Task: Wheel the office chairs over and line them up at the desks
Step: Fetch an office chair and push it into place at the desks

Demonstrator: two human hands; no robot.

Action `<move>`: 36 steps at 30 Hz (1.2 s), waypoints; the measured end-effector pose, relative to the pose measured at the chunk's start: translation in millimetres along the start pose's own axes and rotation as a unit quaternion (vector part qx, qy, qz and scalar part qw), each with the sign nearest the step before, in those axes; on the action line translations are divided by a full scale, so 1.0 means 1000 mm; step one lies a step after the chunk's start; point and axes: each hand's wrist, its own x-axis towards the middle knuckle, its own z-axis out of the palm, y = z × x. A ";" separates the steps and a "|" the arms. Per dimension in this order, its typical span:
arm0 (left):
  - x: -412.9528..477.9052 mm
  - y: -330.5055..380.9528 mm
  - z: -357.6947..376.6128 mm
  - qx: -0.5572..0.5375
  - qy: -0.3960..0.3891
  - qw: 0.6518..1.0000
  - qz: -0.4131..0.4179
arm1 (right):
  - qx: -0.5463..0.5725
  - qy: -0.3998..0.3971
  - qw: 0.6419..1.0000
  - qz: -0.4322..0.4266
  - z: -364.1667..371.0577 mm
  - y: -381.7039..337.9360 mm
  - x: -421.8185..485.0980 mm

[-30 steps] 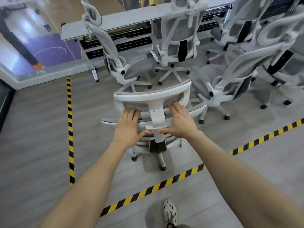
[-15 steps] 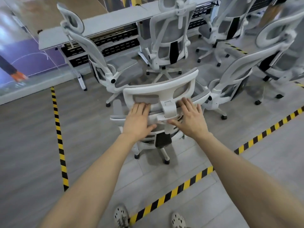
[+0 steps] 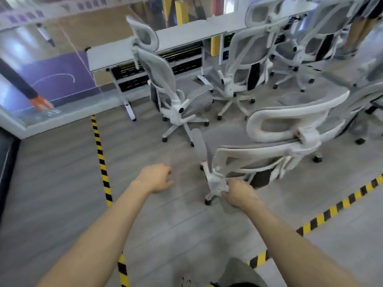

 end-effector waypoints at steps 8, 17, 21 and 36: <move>0.010 -0.159 0.003 -0.003 -0.075 0.994 -0.083 | -0.096 -0.020 0.986 -0.133 -0.047 -0.163 0.081; 0.143 -0.303 -0.050 -0.035 -0.035 0.993 -0.103 | -0.115 0.031 0.977 -0.177 -0.108 -0.291 0.252; 0.210 -0.352 -0.091 -0.023 -0.027 0.994 -0.105 | -0.150 0.075 0.968 -0.187 -0.148 -0.342 0.317; 0.476 -0.502 -0.238 0.005 0.084 0.996 0.008 | -0.029 0.363 0.913 -0.187 -0.266 -0.498 0.551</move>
